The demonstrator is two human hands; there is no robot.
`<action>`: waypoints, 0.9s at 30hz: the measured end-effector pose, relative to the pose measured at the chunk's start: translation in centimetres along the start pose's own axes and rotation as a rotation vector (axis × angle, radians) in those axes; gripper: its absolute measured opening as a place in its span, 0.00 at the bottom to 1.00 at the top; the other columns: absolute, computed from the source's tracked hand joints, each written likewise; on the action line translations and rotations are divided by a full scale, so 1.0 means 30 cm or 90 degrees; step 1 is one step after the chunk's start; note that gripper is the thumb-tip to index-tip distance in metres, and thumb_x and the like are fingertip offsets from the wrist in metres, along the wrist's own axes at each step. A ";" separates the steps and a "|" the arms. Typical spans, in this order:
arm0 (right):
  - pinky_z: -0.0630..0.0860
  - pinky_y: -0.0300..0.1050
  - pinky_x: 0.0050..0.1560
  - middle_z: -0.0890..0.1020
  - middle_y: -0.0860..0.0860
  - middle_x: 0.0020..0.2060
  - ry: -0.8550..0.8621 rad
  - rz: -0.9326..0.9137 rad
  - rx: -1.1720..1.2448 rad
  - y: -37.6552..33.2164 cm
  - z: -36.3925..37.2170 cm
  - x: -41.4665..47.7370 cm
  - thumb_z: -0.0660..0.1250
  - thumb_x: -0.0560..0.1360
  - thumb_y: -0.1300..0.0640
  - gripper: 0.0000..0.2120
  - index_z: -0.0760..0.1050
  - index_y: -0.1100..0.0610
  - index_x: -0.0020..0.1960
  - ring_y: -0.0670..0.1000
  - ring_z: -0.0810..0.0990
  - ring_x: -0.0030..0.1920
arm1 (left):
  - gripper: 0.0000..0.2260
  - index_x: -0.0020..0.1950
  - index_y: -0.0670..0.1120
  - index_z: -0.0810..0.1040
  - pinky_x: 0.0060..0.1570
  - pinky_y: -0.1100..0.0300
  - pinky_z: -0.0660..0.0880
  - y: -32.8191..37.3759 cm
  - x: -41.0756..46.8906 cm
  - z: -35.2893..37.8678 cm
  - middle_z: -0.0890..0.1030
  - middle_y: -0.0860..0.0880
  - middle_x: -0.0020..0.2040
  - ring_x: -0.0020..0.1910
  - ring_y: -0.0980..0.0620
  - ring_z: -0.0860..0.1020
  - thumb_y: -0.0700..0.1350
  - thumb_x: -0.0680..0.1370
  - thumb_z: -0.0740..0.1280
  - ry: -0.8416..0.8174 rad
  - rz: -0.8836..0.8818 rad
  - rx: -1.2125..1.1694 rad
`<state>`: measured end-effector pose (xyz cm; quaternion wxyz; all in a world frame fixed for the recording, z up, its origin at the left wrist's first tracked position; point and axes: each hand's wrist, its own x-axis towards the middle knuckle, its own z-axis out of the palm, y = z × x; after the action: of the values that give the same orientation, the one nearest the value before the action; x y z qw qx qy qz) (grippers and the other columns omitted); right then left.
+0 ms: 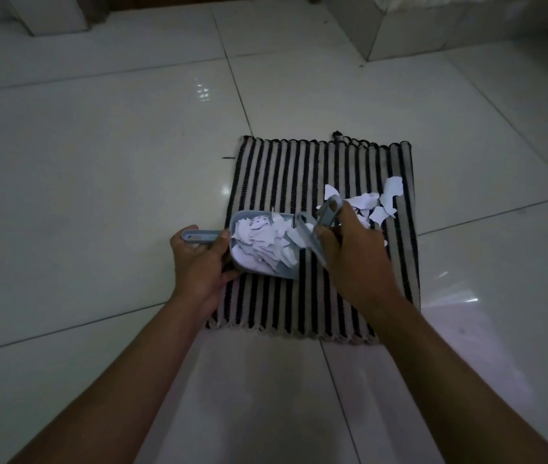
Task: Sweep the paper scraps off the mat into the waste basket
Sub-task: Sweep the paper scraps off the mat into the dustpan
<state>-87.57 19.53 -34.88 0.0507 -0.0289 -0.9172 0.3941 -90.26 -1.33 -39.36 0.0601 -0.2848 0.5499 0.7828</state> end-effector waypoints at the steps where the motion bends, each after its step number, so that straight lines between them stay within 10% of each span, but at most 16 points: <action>1: 0.73 0.34 0.28 0.80 0.49 0.35 -0.009 -0.006 0.004 -0.007 0.004 -0.005 0.60 0.82 0.55 0.11 0.69 0.55 0.64 0.42 0.76 0.30 | 0.22 0.64 0.51 0.63 0.35 0.53 0.83 0.000 -0.003 0.005 0.78 0.45 0.56 0.52 0.45 0.81 0.38 0.78 0.71 0.001 -0.004 -0.001; 27: 0.73 0.30 0.26 0.78 0.44 0.32 0.053 0.026 -0.019 -0.011 -0.020 -0.098 0.60 0.82 0.55 0.11 0.70 0.54 0.63 0.41 0.77 0.27 | 0.24 0.69 0.48 0.63 0.39 0.51 0.83 -0.054 -0.043 0.042 0.78 0.41 0.59 0.53 0.45 0.82 0.37 0.78 0.71 -0.017 -0.012 -0.005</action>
<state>-84.59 19.47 -34.44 0.0803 -0.0649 -0.9193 0.3798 -89.01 0.71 -39.74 0.0737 -0.2800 0.5430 0.7882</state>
